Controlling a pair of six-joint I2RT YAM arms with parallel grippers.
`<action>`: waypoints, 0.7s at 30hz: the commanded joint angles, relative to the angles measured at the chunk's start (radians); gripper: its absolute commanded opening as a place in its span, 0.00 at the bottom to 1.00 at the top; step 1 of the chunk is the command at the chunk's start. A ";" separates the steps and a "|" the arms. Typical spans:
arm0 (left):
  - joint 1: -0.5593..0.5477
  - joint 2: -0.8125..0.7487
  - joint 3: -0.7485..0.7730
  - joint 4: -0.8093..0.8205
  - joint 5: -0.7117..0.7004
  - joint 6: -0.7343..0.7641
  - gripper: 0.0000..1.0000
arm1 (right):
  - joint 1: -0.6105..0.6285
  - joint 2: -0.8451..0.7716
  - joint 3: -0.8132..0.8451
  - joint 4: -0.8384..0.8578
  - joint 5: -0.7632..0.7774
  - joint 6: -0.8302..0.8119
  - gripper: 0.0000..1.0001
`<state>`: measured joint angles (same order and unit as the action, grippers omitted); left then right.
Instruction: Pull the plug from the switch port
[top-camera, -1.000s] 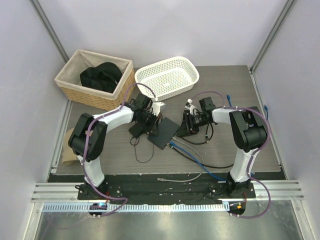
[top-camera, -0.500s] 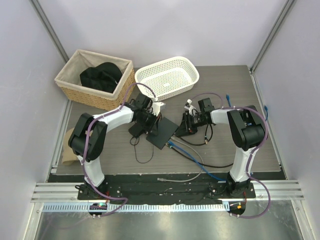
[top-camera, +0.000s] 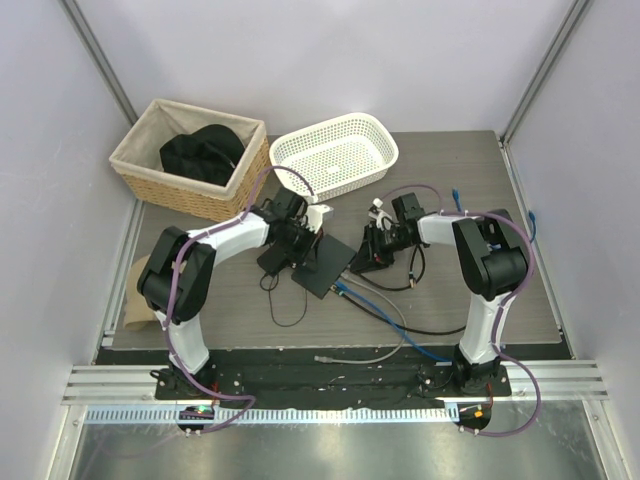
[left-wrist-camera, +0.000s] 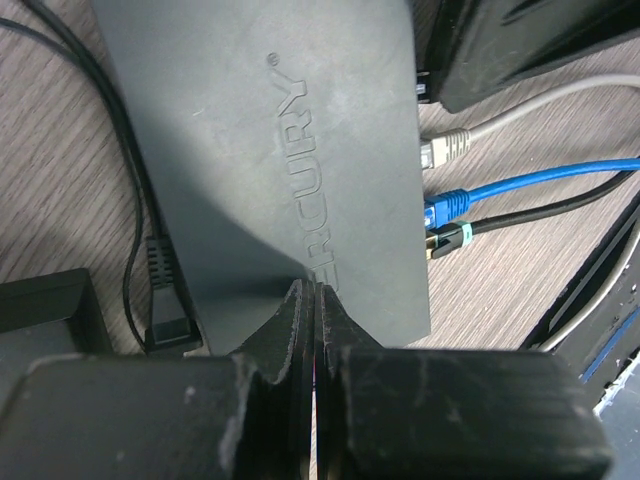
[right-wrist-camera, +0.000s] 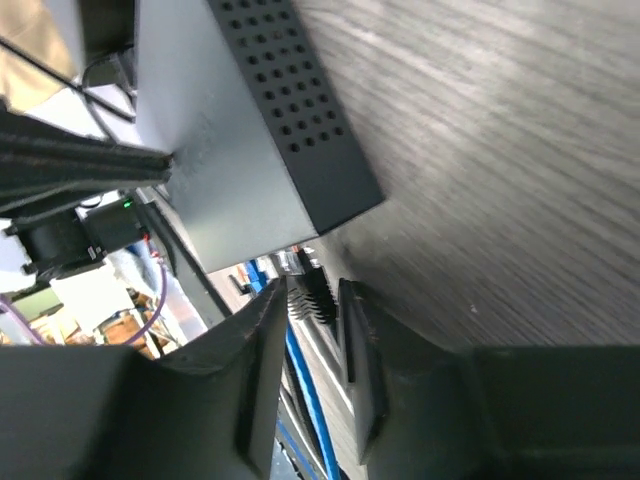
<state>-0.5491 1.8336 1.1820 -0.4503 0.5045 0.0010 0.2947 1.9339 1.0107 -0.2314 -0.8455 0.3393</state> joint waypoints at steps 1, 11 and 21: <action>-0.015 0.049 -0.025 -0.042 -0.089 0.027 0.00 | 0.058 0.086 0.032 -0.035 0.279 -0.031 0.31; -0.022 0.053 -0.019 -0.048 -0.095 0.034 0.00 | 0.067 0.148 0.081 -0.103 0.321 -0.063 0.19; -0.009 -0.017 -0.015 -0.038 0.023 0.050 0.16 | 0.035 0.139 0.068 -0.158 0.188 -0.224 0.19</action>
<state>-0.5606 1.8317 1.1862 -0.4526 0.4969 0.0212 0.3222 1.9923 1.1213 -0.3683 -0.8108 0.2390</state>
